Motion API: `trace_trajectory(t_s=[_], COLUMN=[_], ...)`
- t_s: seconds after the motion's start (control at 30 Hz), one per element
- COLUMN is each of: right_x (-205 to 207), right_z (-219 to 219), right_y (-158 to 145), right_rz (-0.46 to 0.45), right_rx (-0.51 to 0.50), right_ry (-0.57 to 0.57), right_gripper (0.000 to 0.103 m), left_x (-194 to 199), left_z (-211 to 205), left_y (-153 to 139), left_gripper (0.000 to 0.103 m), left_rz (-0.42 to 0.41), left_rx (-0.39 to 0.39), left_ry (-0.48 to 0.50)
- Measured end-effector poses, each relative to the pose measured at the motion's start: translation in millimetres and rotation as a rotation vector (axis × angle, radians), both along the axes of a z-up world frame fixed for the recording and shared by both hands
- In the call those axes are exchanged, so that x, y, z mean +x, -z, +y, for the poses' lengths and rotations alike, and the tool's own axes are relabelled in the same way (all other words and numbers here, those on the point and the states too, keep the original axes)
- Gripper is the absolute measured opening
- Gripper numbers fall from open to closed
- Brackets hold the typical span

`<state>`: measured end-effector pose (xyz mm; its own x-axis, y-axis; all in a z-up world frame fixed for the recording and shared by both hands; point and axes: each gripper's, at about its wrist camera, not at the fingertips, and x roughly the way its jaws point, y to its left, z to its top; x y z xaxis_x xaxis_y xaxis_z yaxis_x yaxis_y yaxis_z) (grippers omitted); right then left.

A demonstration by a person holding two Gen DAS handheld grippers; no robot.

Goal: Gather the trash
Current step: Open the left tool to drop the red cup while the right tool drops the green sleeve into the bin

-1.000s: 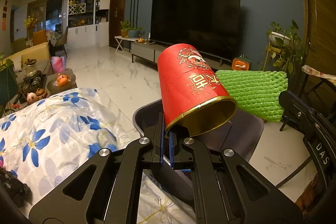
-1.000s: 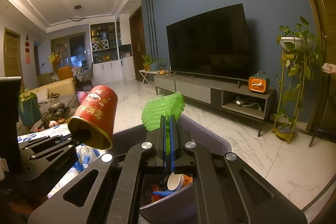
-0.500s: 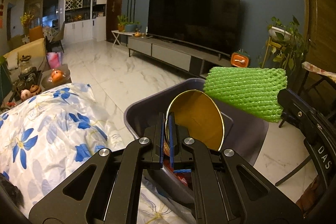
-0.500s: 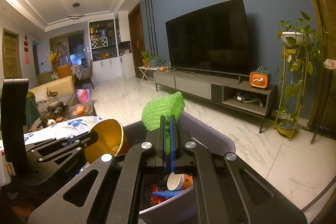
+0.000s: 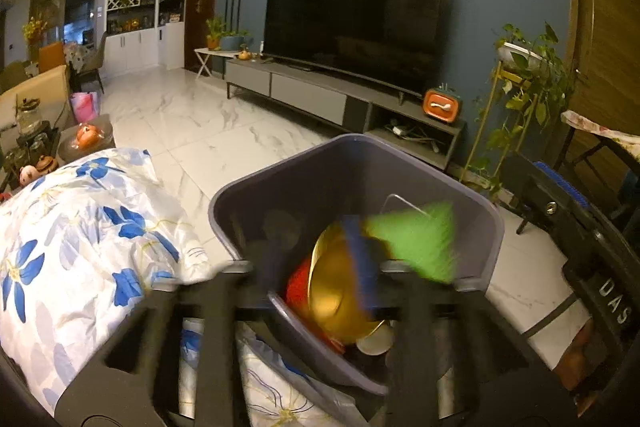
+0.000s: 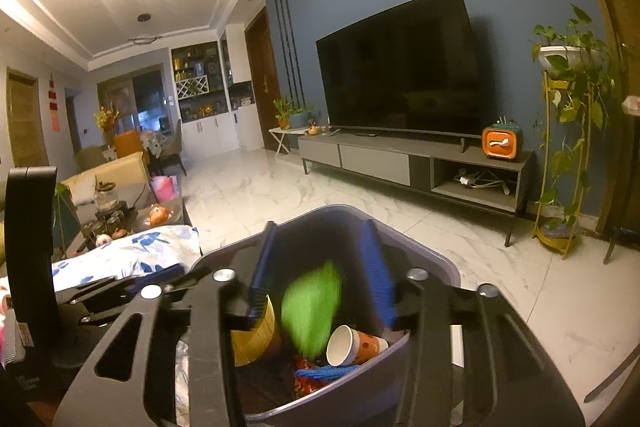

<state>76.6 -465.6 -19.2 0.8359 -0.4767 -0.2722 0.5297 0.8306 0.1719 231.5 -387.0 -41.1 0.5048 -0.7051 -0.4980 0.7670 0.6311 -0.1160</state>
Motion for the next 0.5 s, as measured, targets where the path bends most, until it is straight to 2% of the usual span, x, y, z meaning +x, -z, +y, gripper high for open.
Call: trace_trajectory(t_s=[0.1,0.17,0.2,0.27,0.43,0.5], right_x=[-7,-11,-13,-17,-29,-32], right_z=[-2,1,3,8,22,30], right_y=[0,-1,-2,-3,-1,1], right_rz=[-0.004,-0.006,-0.006,-0.007,-0.025,-0.025], right_rx=[0.013,0.008,0.002,-0.009,0.0,0.011], right_ry=[0.012,0.019,0.022,0.028,0.012,-0.011], right_gripper=[0.047,0.056,0.059,0.072,0.086,0.087], left_x=[-1,-1,-3,-6,-18,-24], left_z=[8,15,20,28,66,88], left_y=[0,-1,-2,-5,-10,-10], left_gripper=[0.064,0.075,0.077,0.084,0.09,0.091], left_rz=[-0.009,-0.017,-0.025,-0.042,-0.071,-0.076], left_rx=[-0.018,-0.026,-0.031,-0.032,-0.044,-0.049], left_ry=[-0.017,-0.037,-0.051,-0.073,-0.169,-0.216])
